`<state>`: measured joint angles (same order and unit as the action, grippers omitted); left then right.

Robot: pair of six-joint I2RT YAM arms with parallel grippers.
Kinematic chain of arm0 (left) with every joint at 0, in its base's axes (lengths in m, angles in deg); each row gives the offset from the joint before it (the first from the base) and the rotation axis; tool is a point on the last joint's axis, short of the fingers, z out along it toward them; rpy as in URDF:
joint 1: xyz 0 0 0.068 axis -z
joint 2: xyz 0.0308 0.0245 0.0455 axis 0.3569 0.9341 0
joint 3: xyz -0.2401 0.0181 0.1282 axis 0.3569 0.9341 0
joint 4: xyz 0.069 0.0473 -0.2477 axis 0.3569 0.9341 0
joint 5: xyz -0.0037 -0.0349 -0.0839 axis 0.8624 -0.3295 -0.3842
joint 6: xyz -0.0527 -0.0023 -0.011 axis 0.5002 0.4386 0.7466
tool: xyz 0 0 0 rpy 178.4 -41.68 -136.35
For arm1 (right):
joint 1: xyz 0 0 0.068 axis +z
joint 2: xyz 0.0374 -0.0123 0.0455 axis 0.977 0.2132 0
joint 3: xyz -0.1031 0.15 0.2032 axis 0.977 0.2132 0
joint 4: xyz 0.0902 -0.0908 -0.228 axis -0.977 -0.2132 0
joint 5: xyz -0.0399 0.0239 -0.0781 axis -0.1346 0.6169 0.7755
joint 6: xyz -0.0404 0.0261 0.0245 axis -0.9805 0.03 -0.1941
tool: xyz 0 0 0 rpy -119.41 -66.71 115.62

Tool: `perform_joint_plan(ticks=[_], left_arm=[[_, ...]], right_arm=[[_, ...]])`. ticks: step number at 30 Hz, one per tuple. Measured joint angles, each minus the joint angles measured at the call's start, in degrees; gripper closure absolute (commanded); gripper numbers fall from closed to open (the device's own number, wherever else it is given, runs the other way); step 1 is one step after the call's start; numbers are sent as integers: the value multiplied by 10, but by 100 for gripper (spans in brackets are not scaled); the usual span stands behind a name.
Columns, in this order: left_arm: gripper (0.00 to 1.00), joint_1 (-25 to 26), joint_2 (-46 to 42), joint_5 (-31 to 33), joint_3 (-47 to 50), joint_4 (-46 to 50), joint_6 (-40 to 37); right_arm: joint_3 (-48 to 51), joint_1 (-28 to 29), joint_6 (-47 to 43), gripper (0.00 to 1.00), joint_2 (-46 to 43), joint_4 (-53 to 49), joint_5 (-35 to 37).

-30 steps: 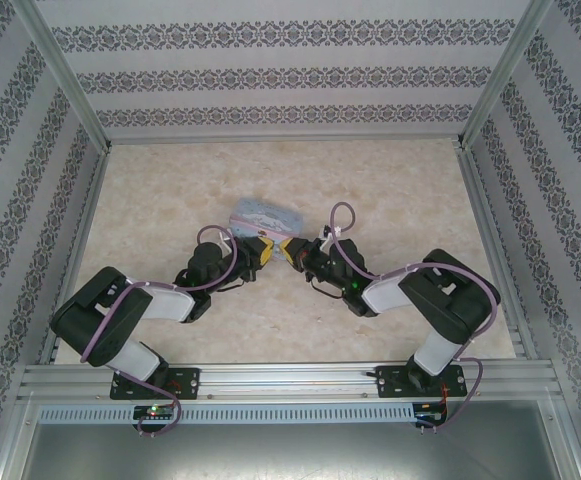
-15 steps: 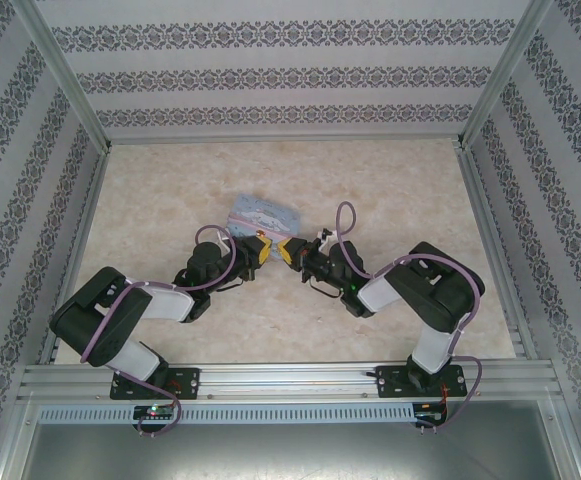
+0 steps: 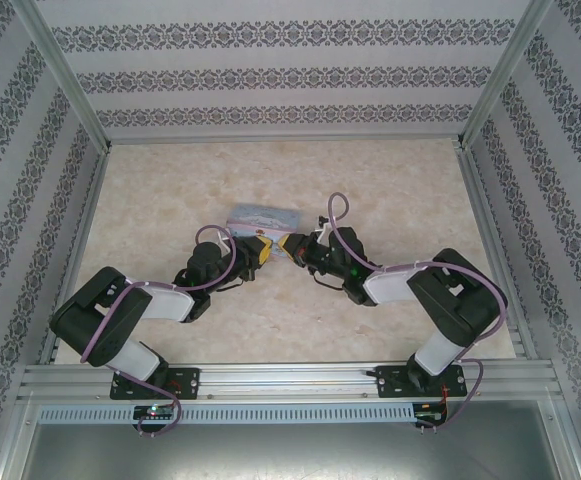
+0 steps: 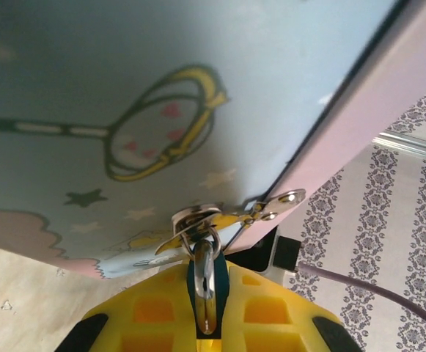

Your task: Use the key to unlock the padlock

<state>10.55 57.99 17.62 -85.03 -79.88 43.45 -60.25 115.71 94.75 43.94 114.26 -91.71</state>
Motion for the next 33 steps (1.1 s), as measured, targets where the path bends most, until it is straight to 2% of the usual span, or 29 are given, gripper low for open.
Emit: perform_joint_plan(ticks=[6,12,33], left_arm=[[100,0,0,-10,0,0,-1],[100,0,0,-13,0,3,-8],[100,0,-15,-25,-9,42,-75]], right_arm=[[-16,0,-70,100,-32,-81,4],[-21,1,-70,100,-36,-101,4],[0,1,146,100,-27,-55,-6]])
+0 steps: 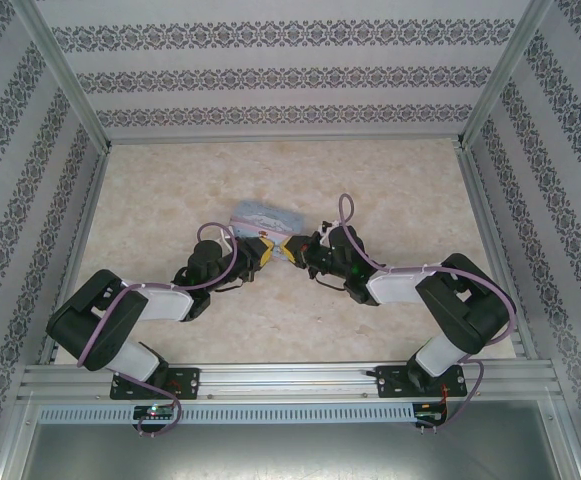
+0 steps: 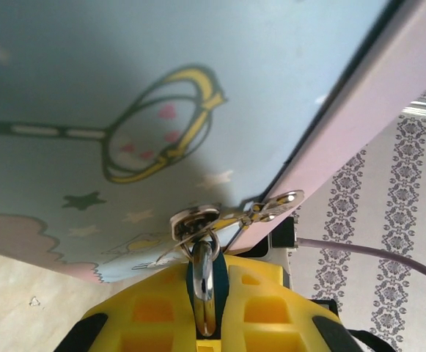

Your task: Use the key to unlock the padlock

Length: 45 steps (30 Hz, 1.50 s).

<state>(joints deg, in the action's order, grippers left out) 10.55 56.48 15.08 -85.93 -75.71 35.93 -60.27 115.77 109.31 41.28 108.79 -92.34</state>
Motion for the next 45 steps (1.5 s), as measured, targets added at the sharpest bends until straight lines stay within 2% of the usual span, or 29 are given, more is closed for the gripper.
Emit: perform_joint_plan(ticks=[11,20,32,45], left_arm=[[100,0,0,-12,-2,5,-19],[100,-1,-35,-13,-22,88,-84],[100,-2,-54,-11,-28,140,-142],[100,-5,-73,9,-28,151,-156]], right_arm=[[17,0,27,100,1,26,0],[22,0,36,100,14,59,-3],[31,6,54,100,45,113,-4],[31,30,121,100,70,170,47]])
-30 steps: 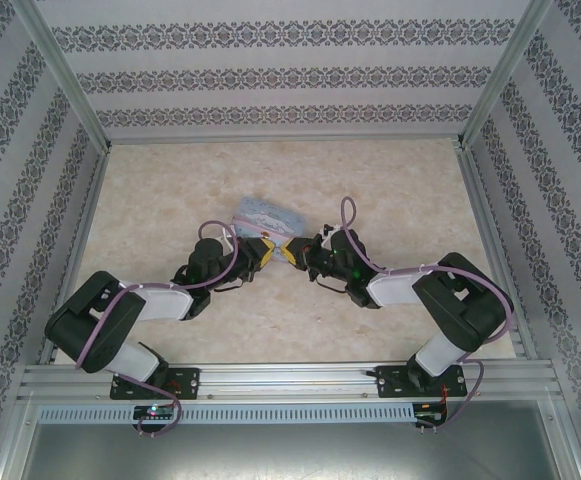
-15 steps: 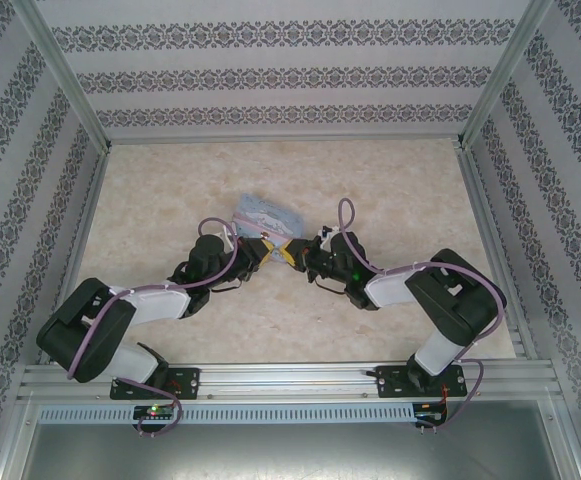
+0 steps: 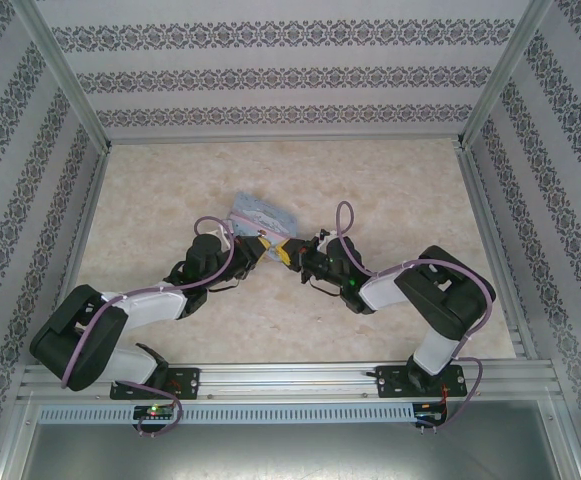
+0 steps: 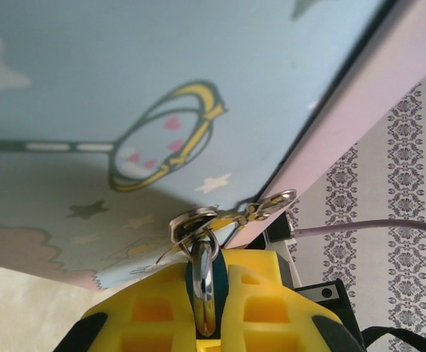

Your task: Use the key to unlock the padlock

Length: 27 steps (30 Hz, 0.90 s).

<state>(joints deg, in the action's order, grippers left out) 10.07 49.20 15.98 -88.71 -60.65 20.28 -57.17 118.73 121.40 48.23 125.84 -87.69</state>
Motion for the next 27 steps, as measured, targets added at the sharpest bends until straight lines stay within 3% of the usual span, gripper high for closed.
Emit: perform_joint_plan(ticks=[13,27], left_arm=[[100,0,0,17,0,-19,19],[100,0,24,14,0,-70,89]], right_arm=[[-1,6,17,100,18,43,23],[-14,-36,-167,100,-3,9,-50]])
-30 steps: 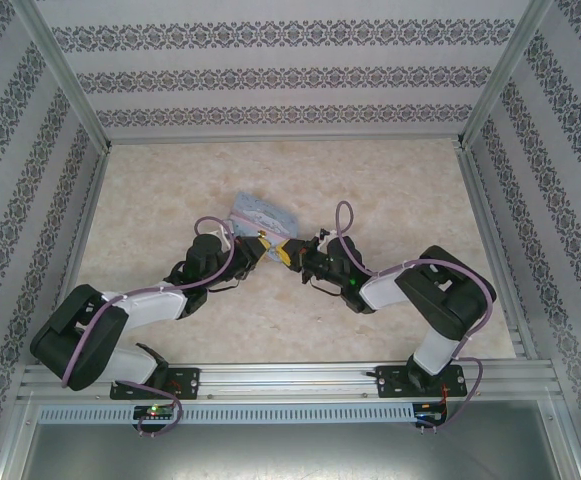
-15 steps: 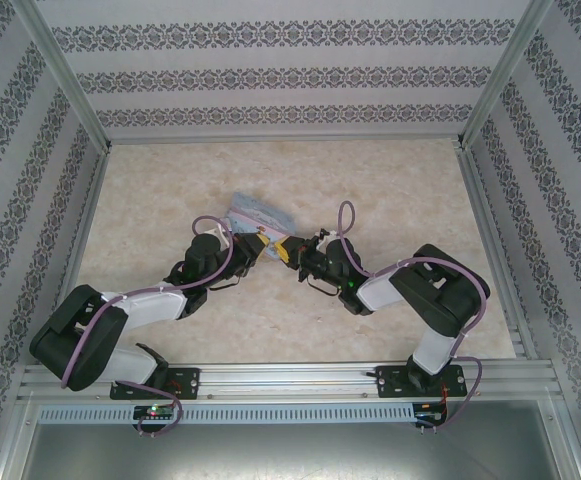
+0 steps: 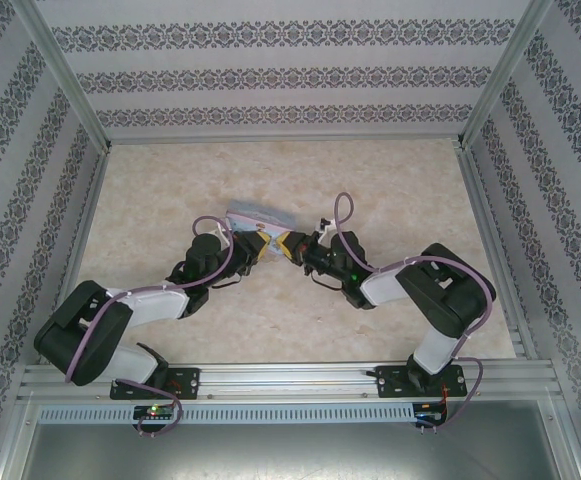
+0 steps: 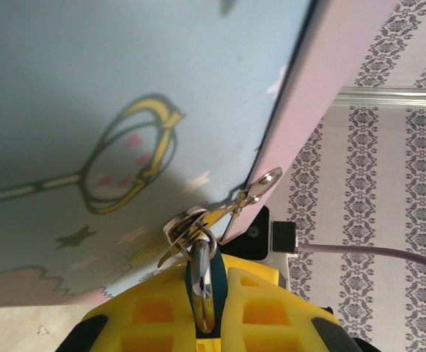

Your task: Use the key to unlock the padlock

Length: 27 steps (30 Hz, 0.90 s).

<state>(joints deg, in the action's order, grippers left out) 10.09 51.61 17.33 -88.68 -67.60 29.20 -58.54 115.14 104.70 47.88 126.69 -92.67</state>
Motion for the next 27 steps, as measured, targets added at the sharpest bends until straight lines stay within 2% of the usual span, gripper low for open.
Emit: perform_joint_plan(ticks=[14,27], left_arm=[[100,0,3,-5,10,-38,35],[100,2,-1,-12,46,-79,42]], right_arm=[[-24,-25,-160,100,-23,-58,-61],[-13,-24,-172,100,-29,-57,-86]])
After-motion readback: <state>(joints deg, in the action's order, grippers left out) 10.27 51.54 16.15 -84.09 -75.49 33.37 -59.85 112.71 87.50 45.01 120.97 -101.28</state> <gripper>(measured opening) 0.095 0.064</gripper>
